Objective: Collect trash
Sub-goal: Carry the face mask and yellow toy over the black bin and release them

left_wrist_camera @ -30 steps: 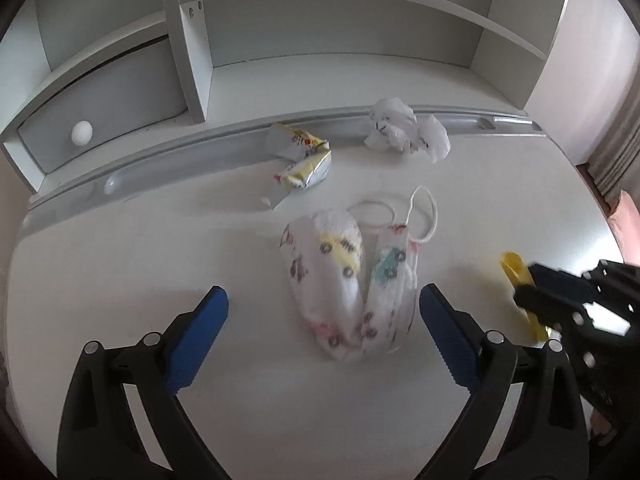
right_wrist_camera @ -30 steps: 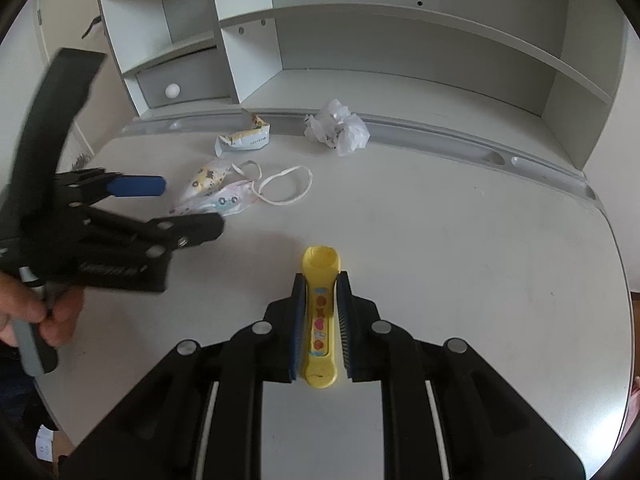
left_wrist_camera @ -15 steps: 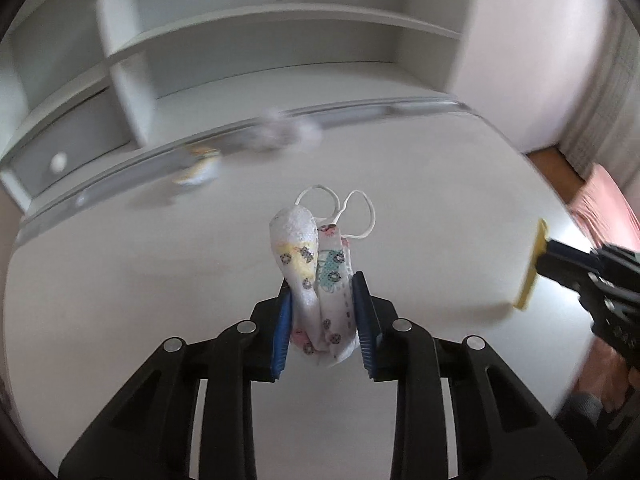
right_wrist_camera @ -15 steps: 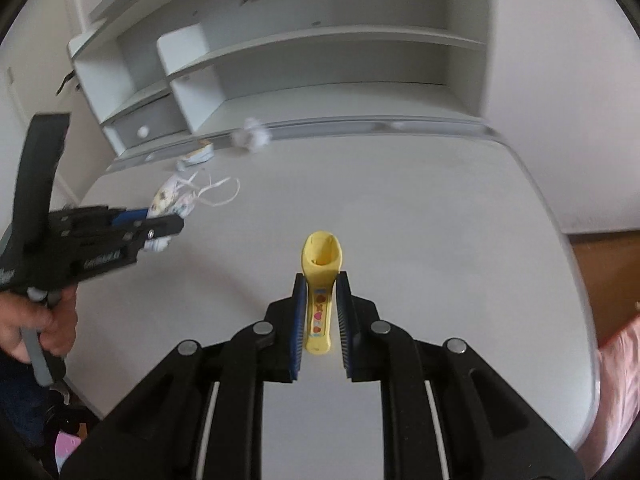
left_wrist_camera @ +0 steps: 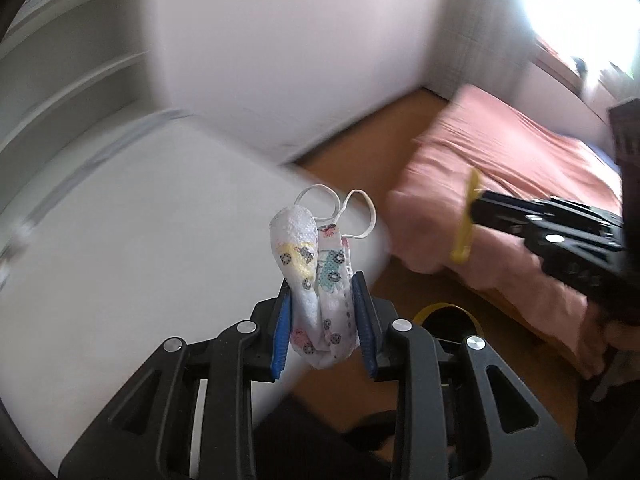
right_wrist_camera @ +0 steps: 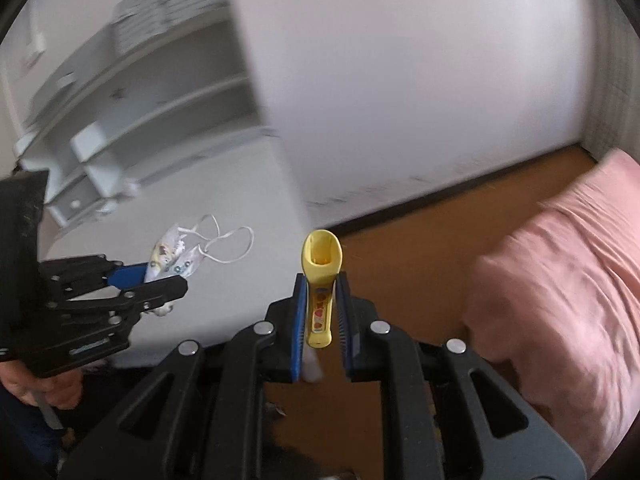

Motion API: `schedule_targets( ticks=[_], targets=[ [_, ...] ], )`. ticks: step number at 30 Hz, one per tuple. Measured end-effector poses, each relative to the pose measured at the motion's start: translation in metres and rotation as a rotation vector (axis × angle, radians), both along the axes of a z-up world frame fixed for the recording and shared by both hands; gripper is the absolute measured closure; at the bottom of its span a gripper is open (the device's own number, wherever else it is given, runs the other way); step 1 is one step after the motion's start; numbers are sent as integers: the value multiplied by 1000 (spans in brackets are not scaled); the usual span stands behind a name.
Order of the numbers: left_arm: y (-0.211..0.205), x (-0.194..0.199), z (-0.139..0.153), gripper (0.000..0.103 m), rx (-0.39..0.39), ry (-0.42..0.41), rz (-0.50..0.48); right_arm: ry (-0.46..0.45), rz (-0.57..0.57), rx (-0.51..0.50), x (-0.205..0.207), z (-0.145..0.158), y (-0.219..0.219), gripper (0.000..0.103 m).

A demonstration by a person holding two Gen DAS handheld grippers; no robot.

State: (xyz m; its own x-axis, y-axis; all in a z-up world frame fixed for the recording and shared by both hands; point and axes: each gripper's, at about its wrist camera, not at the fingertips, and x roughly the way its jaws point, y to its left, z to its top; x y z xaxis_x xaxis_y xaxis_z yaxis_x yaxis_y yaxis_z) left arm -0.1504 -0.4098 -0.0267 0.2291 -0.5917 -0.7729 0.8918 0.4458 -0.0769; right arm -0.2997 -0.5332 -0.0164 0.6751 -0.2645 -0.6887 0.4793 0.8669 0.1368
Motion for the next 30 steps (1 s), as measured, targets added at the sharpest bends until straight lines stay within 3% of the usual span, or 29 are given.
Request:
schedule_targets(
  ticks=[5,12,16,17,21,28,30],
  targets=[
    [-83,-85,-23,75,42,68,-208,42,-150,15,-96,-30,-51,88],
    [-154,-171,-84,75,187,134,-375,112,-288,97,-192,-95,-103,88],
    [-178,-193,-119,75,270,170,-403,137,-327,165,-213,-135,-117,89],
    [-184,-200,-126,75,289,175,-401,142,-334,184,-216,-145,-121,93],
    [-204,-204,-158,75,345,252,-381,159,-356,246,-228,-180,-133,93],
    [-226,-208,-209,75,441,255,-333,176,-382,344,-241,-235,-145,93],
    [-228,-204,-221,75,457,303,-319,170,-392,364,-246,-243,-147,93]
  ],
)
